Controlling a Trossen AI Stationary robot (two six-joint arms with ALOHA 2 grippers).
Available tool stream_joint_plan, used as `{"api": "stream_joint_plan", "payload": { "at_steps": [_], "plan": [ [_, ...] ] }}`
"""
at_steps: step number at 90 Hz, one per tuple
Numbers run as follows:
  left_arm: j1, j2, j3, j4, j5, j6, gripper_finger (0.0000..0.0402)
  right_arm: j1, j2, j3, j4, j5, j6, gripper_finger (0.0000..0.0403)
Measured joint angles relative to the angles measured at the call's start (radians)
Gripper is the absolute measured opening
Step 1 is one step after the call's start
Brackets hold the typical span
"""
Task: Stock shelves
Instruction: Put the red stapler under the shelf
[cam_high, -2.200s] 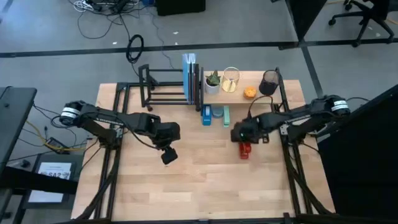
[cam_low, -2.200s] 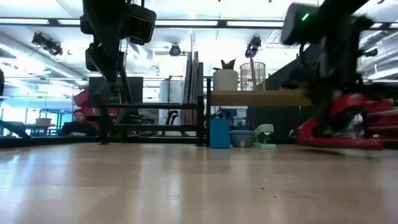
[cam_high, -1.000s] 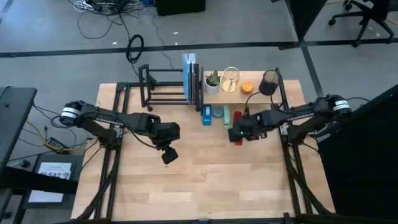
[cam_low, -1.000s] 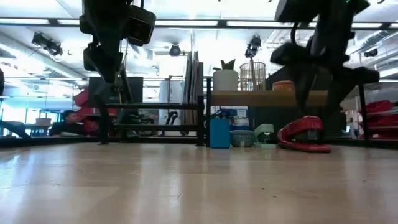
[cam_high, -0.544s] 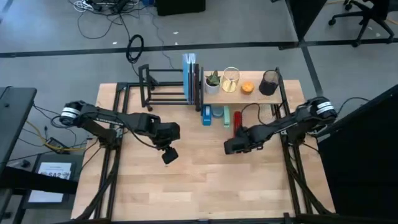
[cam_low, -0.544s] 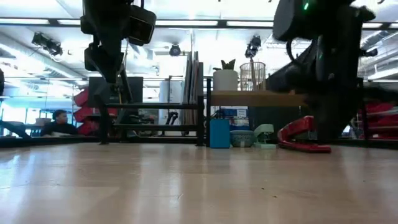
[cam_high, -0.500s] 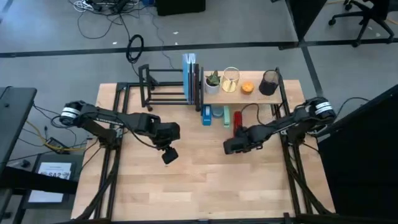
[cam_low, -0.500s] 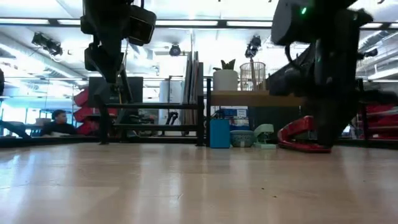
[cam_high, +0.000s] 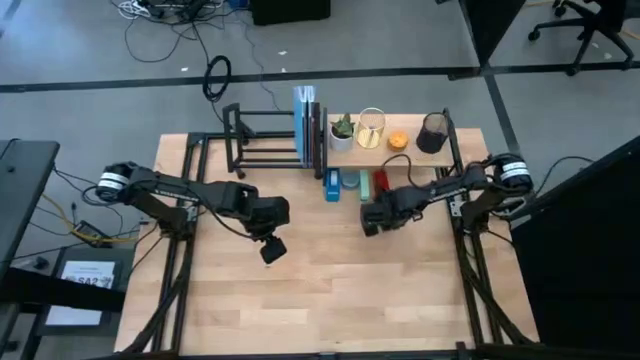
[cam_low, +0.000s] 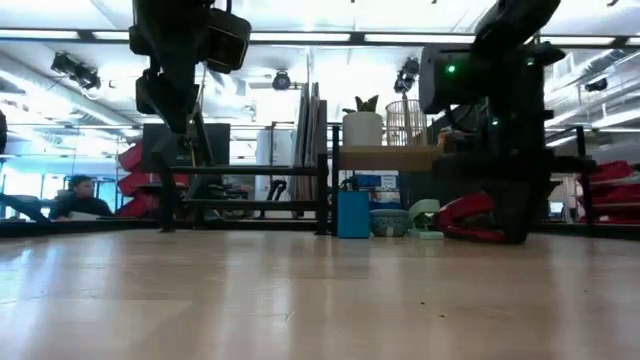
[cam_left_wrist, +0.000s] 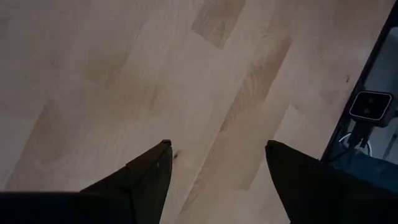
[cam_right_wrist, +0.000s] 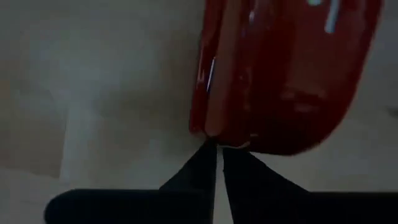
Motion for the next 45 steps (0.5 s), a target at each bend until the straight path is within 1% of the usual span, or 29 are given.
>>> {"api": "stream_joint_plan", "payload": {
  "at_steps": [21,35,45],
  "plan": [
    [0.000,0.000,0.000,0.000,-0.005,-0.002,0.0238,-0.063,0.000,0.000,0.071,0.055,-0.134,0.0000],
    [0.000,0.000,0.000,0.000,-0.005,-0.004,0.0238,-0.069,-0.003,0.000,0.077,0.029,-0.169,0.0000],
    [0.000,0.000,0.000,0.000,-0.005,-0.007,0.0238,-0.032,-0.049,0.000,0.046,0.001,-0.160,0.0000]
  ]
}}
